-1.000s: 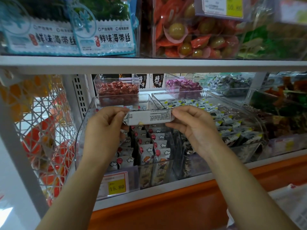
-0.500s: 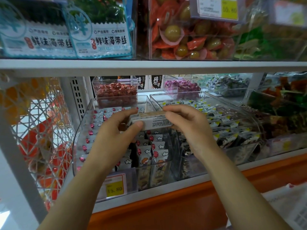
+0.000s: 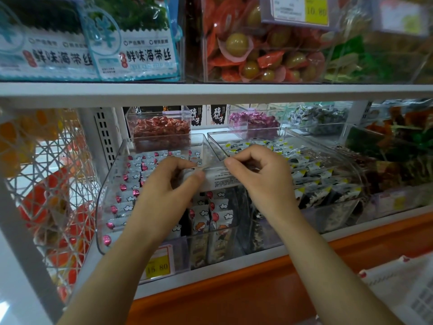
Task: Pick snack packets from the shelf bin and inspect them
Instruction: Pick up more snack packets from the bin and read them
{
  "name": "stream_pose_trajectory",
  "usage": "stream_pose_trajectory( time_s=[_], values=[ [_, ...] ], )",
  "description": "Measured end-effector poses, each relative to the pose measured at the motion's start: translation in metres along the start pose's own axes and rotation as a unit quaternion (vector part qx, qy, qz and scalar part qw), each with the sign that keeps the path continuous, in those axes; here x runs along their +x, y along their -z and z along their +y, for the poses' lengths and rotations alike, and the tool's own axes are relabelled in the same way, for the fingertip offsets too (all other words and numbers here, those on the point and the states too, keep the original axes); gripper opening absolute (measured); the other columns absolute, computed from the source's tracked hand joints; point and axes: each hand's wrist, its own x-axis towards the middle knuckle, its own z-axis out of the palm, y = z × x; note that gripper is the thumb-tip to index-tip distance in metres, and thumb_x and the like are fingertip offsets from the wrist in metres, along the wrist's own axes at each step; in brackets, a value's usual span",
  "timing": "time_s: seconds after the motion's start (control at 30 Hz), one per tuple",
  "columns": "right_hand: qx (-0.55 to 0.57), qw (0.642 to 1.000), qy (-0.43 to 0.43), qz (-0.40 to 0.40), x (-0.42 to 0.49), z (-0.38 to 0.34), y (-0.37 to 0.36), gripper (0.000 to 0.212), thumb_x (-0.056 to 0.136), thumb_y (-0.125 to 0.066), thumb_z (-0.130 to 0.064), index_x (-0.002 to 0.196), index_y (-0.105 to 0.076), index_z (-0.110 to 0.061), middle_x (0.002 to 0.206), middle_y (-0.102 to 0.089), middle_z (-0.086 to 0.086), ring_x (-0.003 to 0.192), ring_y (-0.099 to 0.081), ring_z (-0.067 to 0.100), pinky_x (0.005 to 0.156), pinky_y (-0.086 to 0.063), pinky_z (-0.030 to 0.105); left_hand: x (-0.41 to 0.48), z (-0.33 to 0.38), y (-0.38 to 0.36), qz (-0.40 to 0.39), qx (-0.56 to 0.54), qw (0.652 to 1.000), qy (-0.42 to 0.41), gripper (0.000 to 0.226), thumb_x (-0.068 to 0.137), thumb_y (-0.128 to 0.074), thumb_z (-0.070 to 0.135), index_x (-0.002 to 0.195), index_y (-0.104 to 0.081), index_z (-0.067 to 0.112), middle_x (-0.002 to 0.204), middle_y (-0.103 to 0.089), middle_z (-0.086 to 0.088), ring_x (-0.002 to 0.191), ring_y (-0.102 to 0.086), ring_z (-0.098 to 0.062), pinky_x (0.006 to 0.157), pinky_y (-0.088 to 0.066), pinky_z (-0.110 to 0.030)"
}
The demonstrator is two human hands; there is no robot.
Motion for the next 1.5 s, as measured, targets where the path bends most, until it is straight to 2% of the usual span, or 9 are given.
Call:
stream_pose_trajectory(
  time_s=[0.3,0.43,0.53,0.67,0.8,1.2,1.3,1.37,1.5],
  values=[
    [0.012,1.0,-0.007,-0.023,-0.001,-0.003,0.0,0.008,0.083,-0.069,-0.013,0.075,-0.068,-0.012,0.069,-0.062,-0.008,0.065,-0.057,0.002,0.063,-0.047,0.015,0.003,-0.001,0.005,0.041,-0.017,0.999,-0.001,0.018,0.087,-0.06,0.027,0.078,-0.068,0.014,0.072,-0.069,0.01,0.059,-0.064,-0.002,0.049,-0.051,-0.016],
    [0.014,1.0,-0.015,-0.002,-0.001,-0.001,-0.004,0.009,0.083,-0.069,-0.015,0.075,-0.068,-0.012,0.067,-0.063,-0.007,0.063,-0.057,0.002,0.061,-0.046,0.015,0.001,-0.002,0.005,0.035,0.004,0.999,-0.012,0.014,0.087,-0.058,0.032,0.082,-0.066,0.022,0.075,-0.067,0.009,0.068,-0.063,-0.005,0.061,-0.057,-0.027],
    [0.019,0.999,-0.044,0.014,0.001,-0.001,-0.004,0.012,0.084,-0.067,-0.018,0.074,-0.07,-0.013,0.066,-0.065,-0.006,0.063,-0.06,0.002,0.06,-0.047,0.014,0.001,-0.001,0.005,-0.004,0.036,0.999,-0.037,0.018,0.085,-0.06,0.033,0.103,-0.057,0.035,0.098,-0.062,0.016,0.089,-0.062,-0.005,0.073,-0.054,-0.026],
    [0.157,0.97,-0.169,-0.076,0.006,-0.003,0.008,0.013,0.085,-0.066,-0.013,0.075,-0.072,-0.007,0.071,-0.072,0.007,0.064,-0.07,0.019,0.055,-0.058,0.026,0.004,0.0,0.007,0.018,-0.02,0.999,-0.028,0.015,0.088,-0.058,0.024,0.101,-0.056,0.032,0.102,-0.064,0.003,0.089,-0.065,-0.014,0.075,-0.056,-0.027],
    [0.17,0.964,-0.166,-0.124,0.007,-0.004,0.014,0.012,0.085,-0.064,-0.008,0.077,-0.071,-0.002,0.078,-0.071,0.017,0.066,-0.07,0.023,0.052,-0.057,0.025,0.005,-0.003,0.009,0.015,-0.072,0.997,-0.004,0.017,0.091,-0.055,0.022,0.104,-0.06,0.031,0.095,-0.068,0.006,0.087,-0.068,-0.01,0.075,-0.055,-0.023],
    [0.179,0.964,-0.136,-0.141,0.008,-0.001,0.017,0.017,0.083,-0.065,-0.009,0.068,-0.071,-0.013,0.068,-0.071,0.005,0.063,-0.069,0.019,0.05,-0.057,0.026,0.007,-0.008,0.007,0.016,-0.101,0.995,0.011,0.019,0.095,-0.048,0.02,0.105,-0.063,0.026,0.095,-0.071,0.001,0.086,-0.068,-0.008,0.071,-0.055,-0.017],
    [0.19,0.962,-0.125,-0.149,0.006,-0.001,0.014,0.013,0.079,-0.065,-0.026,0.08,-0.071,-0.015,0.074,-0.073,-0.002,0.071,-0.071,0.016,0.059,-0.06,0.031,0.009,-0.011,0.006,0.055,-0.064,0.996,0.007,0.018,0.096,-0.047,0.023,0.096,-0.065,0.024,0.088,-0.072,0.002,0.077,-0.069,-0.008,0.067,-0.055,-0.018],
    [0.179,0.959,-0.118,-0.187,0.004,-0.003,0.013,0.027,0.072,-0.068,-0.034,0.096,-0.07,-0.023,0.086,-0.074,-0.008,0.08,-0.071,0.012,0.071,-0.06,0.032,0.01,-0.012,0.006,0.096,-0.05,0.994,0.014,0.019,0.096,-0.047,0.025,0.087,-0.064,0.027,0.082,-0.071,0.003,0.065,-0.068,-0.005,0.058,-0.053,-0.015],
    [0.004,0.991,-0.029,-0.134,0.0,-0.004,0.0,0.043,0.077,-0.074,-0.021,0.119,-0.063,-0.021,0.109,-0.068,-0.002,0.095,-0.066,0.01,0.088,-0.054,0.036,0.01,-0.01,0.004,0.111,0.034,0.993,-0.001,0.022,0.097,-0.045,0.031,0.085,-0.063,0.029,0.069,-0.068,0.003,0.057,-0.065,-0.009,0.058,-0.055,-0.032]
  ],
)
